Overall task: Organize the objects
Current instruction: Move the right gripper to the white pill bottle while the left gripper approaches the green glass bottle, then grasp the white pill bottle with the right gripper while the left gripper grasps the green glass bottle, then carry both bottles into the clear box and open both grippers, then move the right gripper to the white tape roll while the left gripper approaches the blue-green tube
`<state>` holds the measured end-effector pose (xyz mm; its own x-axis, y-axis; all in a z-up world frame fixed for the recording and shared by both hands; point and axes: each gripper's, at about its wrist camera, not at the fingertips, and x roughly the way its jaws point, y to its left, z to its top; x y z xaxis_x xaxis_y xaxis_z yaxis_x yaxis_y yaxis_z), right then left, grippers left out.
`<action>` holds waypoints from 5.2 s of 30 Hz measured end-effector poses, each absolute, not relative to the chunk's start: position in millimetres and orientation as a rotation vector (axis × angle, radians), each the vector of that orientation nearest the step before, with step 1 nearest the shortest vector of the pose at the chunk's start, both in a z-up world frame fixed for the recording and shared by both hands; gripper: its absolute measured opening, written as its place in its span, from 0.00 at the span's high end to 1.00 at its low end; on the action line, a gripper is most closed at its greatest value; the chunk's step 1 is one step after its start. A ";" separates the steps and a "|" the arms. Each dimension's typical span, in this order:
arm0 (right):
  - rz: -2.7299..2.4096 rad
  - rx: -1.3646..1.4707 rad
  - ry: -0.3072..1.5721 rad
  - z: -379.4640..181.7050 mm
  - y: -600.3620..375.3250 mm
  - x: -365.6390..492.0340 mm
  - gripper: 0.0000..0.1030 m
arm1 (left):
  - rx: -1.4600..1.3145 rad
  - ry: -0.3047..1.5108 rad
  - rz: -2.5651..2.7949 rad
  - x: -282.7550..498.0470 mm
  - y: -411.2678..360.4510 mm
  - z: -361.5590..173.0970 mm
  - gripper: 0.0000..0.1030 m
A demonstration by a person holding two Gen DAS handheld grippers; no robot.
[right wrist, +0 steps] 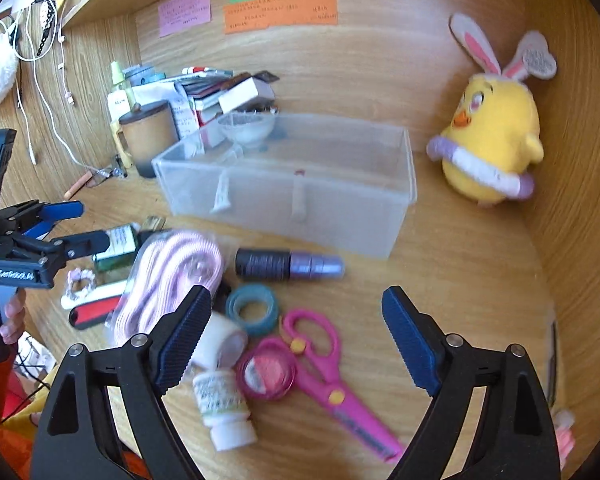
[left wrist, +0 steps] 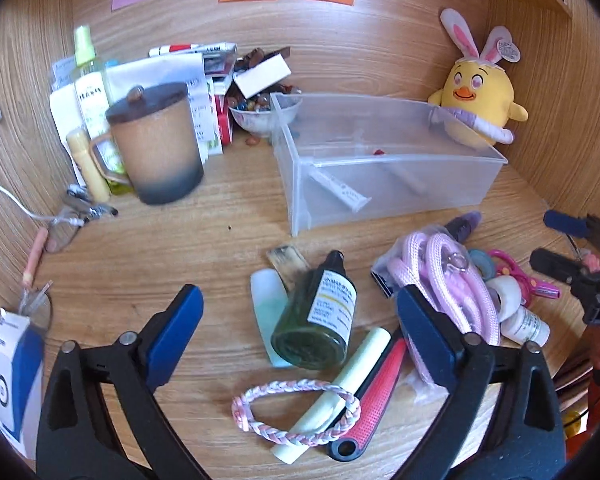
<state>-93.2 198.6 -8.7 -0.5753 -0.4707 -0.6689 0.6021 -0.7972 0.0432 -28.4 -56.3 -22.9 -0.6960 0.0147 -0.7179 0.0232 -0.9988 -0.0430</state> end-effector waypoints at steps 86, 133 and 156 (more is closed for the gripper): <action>-2.311 1.011 0.176 0.7 139.8 -243.5 0.74 | 1.141 0.052 -2.949 -180.0 -23.2 27.5 0.60; -2.336 0.777 0.272 40.5 151.7 -157.5 0.31 | 0.990 -0.048 -2.959 -97.0 -28.1 29.8 0.19; -2.344 0.955 0.197 -9.3 209.5 -96.6 0.25 | 1.014 0.128 -2.892 -7.3 -55.8 -12.8 0.01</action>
<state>-96.6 209.5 -9.3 -0.5654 -0.4706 -0.6773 0.5769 -0.8126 0.0831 -7.3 -55.8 -12.8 -0.7792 -0.0426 -0.6254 0.0976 -0.9938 -0.0540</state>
